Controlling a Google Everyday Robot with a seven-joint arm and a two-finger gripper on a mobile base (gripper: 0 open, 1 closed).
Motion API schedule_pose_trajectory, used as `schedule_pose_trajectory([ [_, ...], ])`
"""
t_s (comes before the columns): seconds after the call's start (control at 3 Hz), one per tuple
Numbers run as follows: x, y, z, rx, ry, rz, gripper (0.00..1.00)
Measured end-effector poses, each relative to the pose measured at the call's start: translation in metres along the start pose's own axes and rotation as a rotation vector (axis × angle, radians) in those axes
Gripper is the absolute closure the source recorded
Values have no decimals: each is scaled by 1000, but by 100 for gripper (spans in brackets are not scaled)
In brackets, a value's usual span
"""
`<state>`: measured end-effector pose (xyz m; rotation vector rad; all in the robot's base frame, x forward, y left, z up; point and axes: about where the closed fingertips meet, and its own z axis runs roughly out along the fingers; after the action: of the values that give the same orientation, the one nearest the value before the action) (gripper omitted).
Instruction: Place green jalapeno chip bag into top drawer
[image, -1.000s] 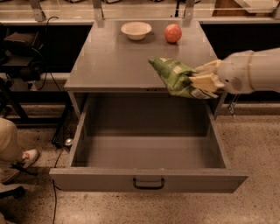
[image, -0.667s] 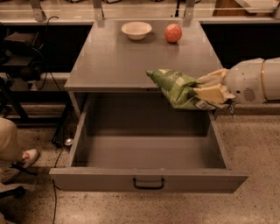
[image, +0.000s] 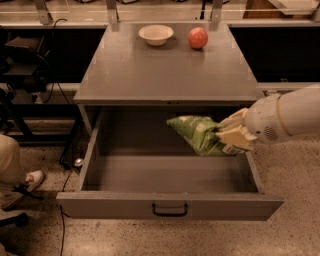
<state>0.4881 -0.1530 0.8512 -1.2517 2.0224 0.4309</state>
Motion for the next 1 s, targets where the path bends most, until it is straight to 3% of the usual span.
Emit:
schedule_pose_trajectory([
  [0.33,20,-10,32,37,76,33,100],
  [0.67,37,-44,76,125,94,94,100],
  [1.0,49,-67,96,183,102,135,100],
])
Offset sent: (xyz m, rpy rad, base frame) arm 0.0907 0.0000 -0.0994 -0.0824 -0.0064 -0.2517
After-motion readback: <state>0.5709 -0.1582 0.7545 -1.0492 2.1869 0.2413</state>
